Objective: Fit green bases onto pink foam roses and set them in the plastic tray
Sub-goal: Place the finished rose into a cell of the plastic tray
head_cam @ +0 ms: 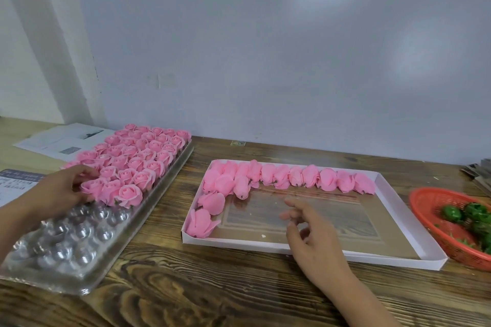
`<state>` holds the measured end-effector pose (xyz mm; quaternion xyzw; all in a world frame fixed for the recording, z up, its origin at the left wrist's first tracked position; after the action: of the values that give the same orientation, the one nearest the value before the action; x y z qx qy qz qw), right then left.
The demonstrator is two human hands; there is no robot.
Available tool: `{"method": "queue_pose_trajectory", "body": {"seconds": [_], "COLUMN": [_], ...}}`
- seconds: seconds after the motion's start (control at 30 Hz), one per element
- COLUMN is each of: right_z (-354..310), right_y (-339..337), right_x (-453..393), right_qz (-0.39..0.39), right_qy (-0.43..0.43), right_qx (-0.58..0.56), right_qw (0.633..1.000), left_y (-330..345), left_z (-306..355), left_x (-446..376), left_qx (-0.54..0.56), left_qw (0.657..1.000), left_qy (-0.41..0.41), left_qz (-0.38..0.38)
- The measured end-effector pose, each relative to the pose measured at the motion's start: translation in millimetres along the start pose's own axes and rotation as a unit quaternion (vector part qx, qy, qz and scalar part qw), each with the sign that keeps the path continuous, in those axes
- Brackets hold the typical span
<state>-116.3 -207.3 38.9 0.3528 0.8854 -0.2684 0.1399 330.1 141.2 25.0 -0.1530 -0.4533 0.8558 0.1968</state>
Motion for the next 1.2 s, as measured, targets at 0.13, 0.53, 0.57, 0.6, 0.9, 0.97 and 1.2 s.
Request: {"method": "queue_pose_trajectory", "body": {"seconds": [0.13,0.53,0.57,0.6,0.9,0.97,1.2], "right_z": [0,-1,-1,-1,-3,-3,-4], "right_y": [0,1,1,1,1,1,1], "right_x": [0,1,1,1,2,2,1], "right_qz": [-0.001,-0.008,-0.007,-0.006,-0.008,-0.009,-0.009], "right_qy": [0.002,0.015,0.015,0.015,0.013,0.012,0.009], "right_qx": [0.002,0.005,0.005,0.004,0.006,0.008,0.007], "right_qw": [1.0,1.0,1.0,1.0,1.0,1.0,1.0], "left_y": [1,-5,-6,-7,-6,-5,-10], "left_z": [-16,1,4,6,11,6,6], "left_x": [-12,9,12,14,18,16,20], "left_qx": [-0.01,-0.02,-0.023,-0.023,-0.014,-0.013,-0.05], "left_qw": [1.0,0.998,0.998,0.997,0.998,0.998,0.998], "left_qy": [-0.003,0.043,0.045,0.047,0.045,0.034,0.014], "left_qz": [-0.004,0.043,0.048,0.053,0.045,0.042,0.035]}}
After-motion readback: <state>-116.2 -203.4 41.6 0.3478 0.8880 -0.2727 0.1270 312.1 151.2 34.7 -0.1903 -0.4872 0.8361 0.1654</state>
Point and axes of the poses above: each hand's wrist, its own x-axis away from the middle knuckle, its own y-axis out of the palm, z = x × y, the point moved 6 cm from there along -x, towards the middle knuckle, and after that the axes turned 9 degrees about -x, right-handed, at the moved point
